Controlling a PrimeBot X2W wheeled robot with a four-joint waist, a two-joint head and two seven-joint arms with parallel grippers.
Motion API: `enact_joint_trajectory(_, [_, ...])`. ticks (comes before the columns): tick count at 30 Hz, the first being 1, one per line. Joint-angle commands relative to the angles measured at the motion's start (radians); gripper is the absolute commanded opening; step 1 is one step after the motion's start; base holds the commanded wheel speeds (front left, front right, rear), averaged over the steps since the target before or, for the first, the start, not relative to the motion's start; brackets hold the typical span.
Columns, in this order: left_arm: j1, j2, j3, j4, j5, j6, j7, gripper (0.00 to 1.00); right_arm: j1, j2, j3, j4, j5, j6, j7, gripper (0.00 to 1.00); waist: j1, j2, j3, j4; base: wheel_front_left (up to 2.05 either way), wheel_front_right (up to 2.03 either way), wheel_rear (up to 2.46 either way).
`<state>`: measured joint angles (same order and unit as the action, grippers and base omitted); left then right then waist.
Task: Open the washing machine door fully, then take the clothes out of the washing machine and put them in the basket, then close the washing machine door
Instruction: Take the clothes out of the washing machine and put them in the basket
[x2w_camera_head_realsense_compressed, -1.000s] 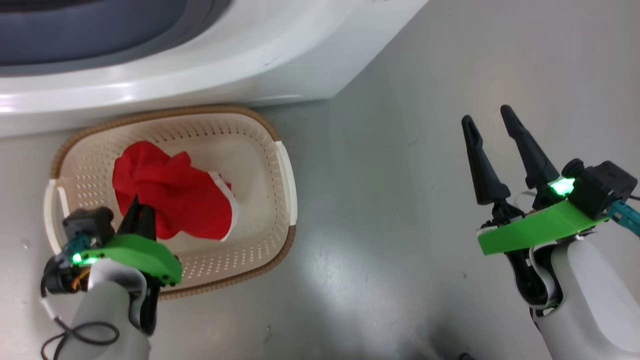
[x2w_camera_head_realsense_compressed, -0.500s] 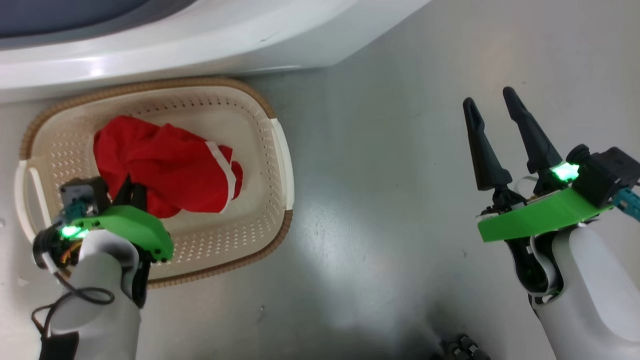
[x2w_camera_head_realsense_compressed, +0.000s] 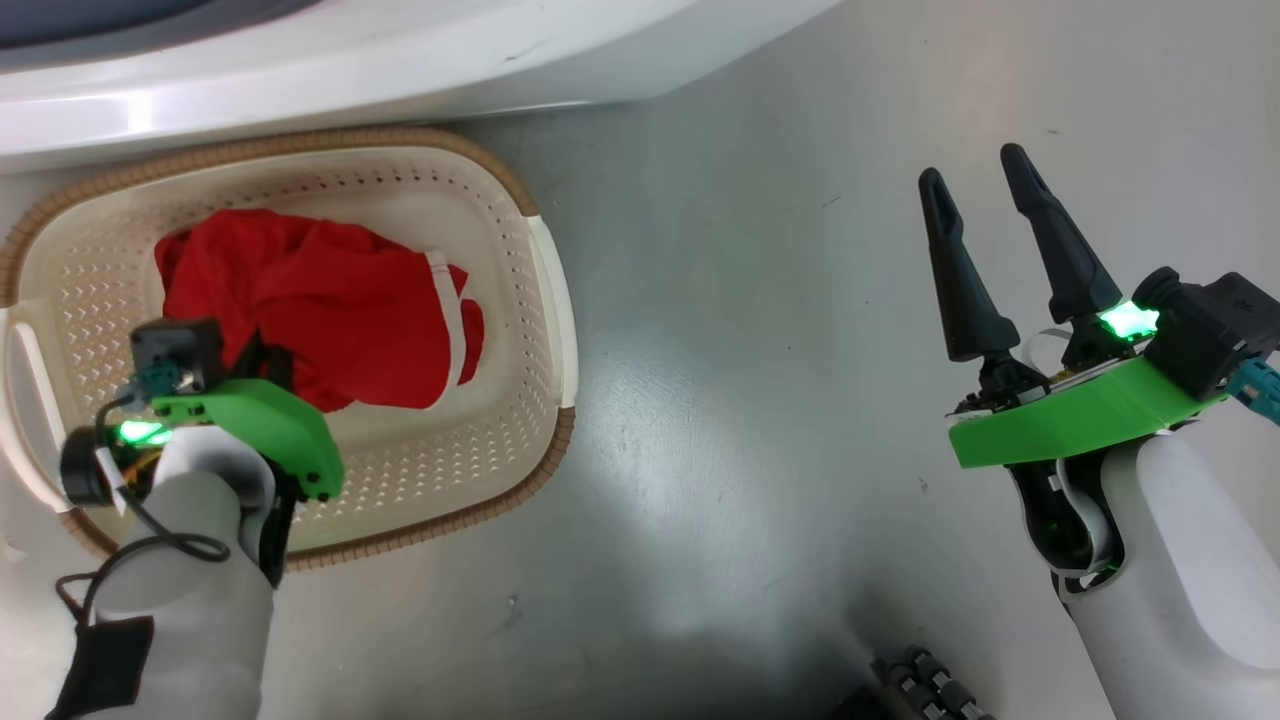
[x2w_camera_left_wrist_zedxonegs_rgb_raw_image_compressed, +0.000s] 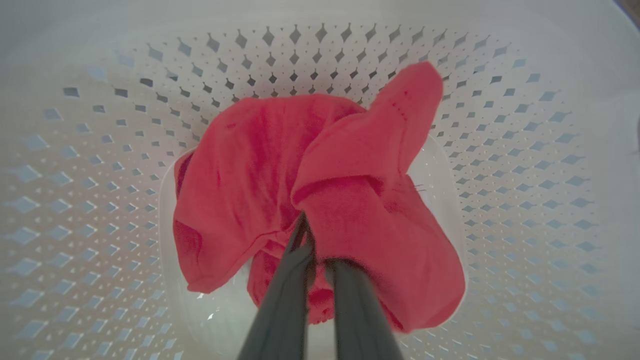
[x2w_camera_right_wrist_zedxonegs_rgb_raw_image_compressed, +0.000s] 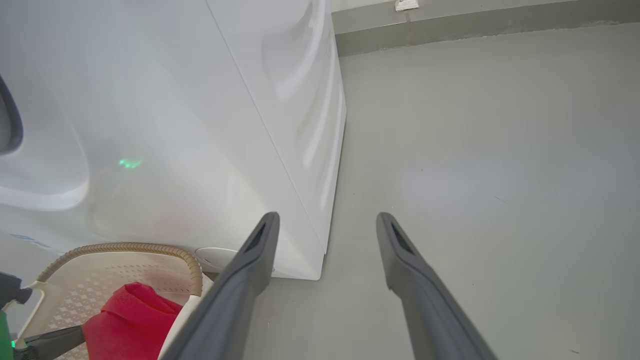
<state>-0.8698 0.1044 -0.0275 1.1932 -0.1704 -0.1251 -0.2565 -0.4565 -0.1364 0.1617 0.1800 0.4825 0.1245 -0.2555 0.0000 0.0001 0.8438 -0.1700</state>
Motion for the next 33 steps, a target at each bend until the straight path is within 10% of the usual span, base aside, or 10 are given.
enact_joint_trajectory(1, [0.016,0.023,-0.002,0.017,-0.015,-0.006,-0.005,0.22,0.016,-0.004,0.02,-0.025,-0.005,0.006,-0.006,1.0,0.0,-0.0001,0.001,-0.001,0.0,0.0,0.0])
enact_joint_trajectory(12, [0.009,0.031,-0.035,0.018,-0.082,-0.006,-0.005,1.0,0.012,-0.003,0.02,-0.021,-0.005,0.006,-0.006,1.0,0.0,-0.0001,-0.003,0.003,0.0,0.0,0.0])
enact_joint_trajectory(33, [0.112,0.034,-0.071,-0.142,-0.169,-0.006,-0.005,1.0,0.034,-0.02,0.015,-0.001,-0.005,0.006,-0.006,1.0,0.0,-0.0001,-0.125,0.036,0.0,0.0,0.0])
